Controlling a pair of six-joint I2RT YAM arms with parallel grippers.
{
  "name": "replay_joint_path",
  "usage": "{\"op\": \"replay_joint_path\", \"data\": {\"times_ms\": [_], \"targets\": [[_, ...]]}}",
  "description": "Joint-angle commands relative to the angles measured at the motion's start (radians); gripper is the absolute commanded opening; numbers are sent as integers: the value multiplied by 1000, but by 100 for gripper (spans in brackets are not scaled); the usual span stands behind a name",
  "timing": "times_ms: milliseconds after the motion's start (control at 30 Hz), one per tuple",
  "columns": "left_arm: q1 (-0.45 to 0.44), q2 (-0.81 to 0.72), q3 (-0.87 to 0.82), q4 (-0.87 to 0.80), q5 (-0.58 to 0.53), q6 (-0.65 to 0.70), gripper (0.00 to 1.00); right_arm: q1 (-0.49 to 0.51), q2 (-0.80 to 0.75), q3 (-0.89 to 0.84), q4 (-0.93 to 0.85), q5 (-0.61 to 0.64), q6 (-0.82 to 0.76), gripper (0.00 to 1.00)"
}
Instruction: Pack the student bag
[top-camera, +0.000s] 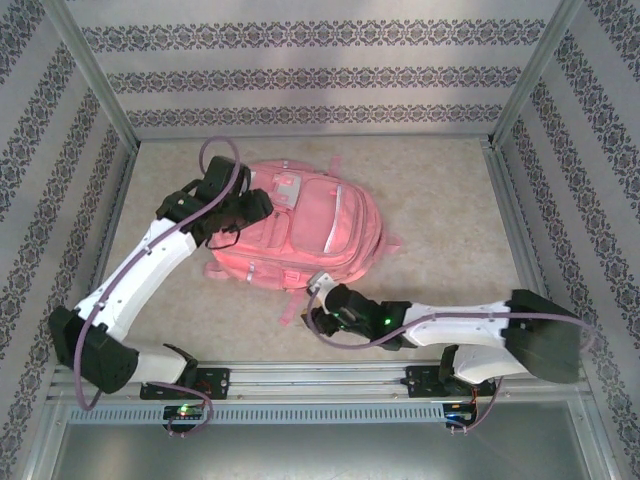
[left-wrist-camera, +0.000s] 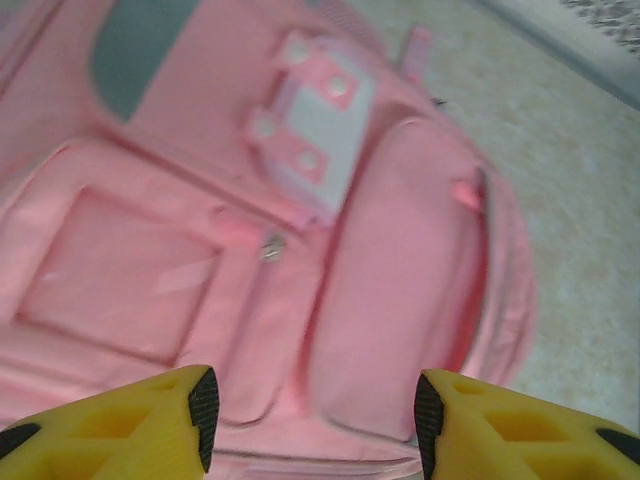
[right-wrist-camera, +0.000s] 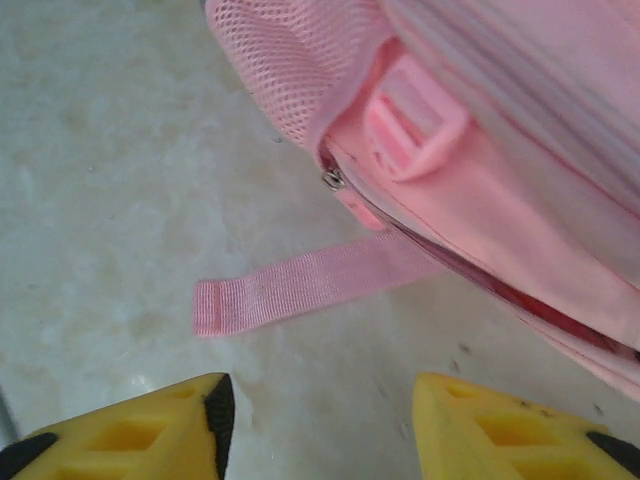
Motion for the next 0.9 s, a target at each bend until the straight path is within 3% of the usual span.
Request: {"op": "replay_joint_path", "data": {"times_ms": [0, 200, 567, 767, 867], "targets": [[34, -110, -85, 20, 11, -73, 55, 24, 104, 18, 225, 96, -174, 48], [108, -230, -175, -38, 35, -66, 55, 7, 271, 25, 381, 153, -260, 47], [148, -336, -257, -108, 54, -72, 55, -45, 408, 97, 460, 98, -230, 47], [147, -344, -369, -164, 79, -248, 60, -48, 463, 161, 429, 115, -230, 49], [146, -364, -456, -115, 101, -335, 64, -51, 494, 188, 416, 155, -225, 50]]}}
